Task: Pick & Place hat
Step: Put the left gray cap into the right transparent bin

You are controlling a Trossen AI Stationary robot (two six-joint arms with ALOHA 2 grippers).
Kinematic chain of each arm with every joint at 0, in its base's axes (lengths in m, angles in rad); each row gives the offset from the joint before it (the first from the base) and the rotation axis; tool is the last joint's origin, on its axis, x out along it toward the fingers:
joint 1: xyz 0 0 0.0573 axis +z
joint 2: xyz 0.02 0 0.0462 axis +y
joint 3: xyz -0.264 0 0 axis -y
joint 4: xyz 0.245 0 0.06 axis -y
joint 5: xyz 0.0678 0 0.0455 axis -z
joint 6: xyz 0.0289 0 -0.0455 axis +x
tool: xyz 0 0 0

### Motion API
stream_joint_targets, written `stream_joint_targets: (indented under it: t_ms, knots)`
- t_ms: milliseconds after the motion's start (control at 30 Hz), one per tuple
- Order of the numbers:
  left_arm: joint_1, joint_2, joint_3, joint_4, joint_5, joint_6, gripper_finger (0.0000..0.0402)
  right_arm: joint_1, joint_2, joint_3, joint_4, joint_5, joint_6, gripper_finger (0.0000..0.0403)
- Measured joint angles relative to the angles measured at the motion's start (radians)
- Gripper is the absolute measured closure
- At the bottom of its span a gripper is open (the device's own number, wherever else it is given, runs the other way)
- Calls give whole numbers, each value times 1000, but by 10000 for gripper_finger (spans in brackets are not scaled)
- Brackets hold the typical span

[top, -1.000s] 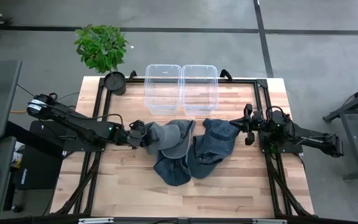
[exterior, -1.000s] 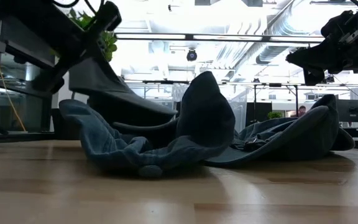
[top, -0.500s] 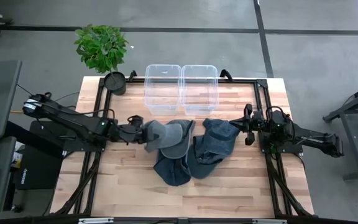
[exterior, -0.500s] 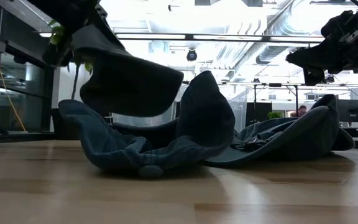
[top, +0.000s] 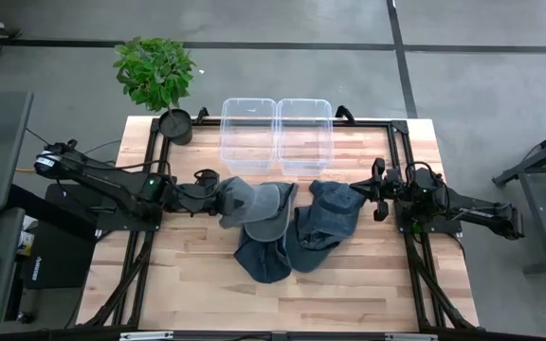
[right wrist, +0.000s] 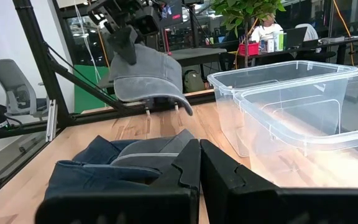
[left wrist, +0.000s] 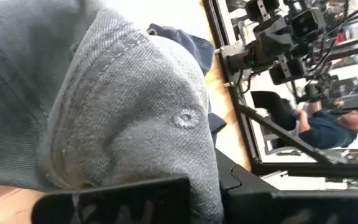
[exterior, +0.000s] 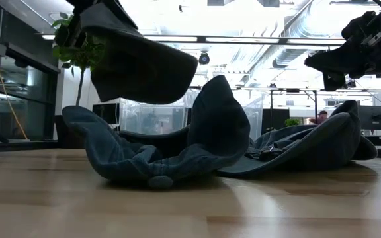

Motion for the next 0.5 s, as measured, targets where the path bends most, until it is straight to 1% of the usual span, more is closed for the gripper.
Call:
stream_joint_targets:
  t_ms: [133,500]
  knots:
    - [0,0,18,-17,-1,43,401,0,0,0,0,0,0,402]
    - [0,0,20,-20,-3,50,401,0,0,0,4,0,-1,402]
